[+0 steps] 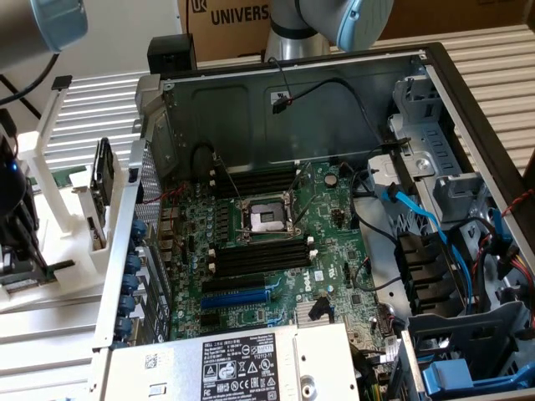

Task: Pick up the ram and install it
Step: 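Pick up the ram and move it above insertion slot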

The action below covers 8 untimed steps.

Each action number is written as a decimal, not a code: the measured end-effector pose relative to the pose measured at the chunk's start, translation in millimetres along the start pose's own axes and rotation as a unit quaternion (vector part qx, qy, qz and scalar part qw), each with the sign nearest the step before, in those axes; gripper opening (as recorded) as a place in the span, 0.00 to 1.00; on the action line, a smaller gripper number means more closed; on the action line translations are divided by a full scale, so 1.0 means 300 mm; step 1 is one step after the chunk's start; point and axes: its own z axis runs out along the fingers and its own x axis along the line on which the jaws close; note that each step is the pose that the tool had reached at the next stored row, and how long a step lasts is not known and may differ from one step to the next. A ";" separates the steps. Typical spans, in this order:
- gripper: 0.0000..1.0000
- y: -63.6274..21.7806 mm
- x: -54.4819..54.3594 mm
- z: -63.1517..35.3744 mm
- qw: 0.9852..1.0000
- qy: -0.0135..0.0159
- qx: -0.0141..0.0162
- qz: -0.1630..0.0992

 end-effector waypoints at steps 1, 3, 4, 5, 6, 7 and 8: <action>0.13 0.000 0.000 -0.002 1.000 0.000 0.000 0.000; 0.13 0.004 -0.001 -0.008 1.000 0.000 0.001 0.000; 0.13 0.006 -0.001 -0.019 1.000 0.000 0.001 0.000; 0.13 0.007 -0.001 -0.026 1.000 0.000 0.001 0.000; 0.13 0.008 -0.002 -0.033 1.000 0.000 0.001 0.000; 0.13 0.009 -0.002 -0.042 1.000 0.000 0.001 0.000; 0.13 0.010 -0.002 -0.050 1.000 0.000 0.001 0.000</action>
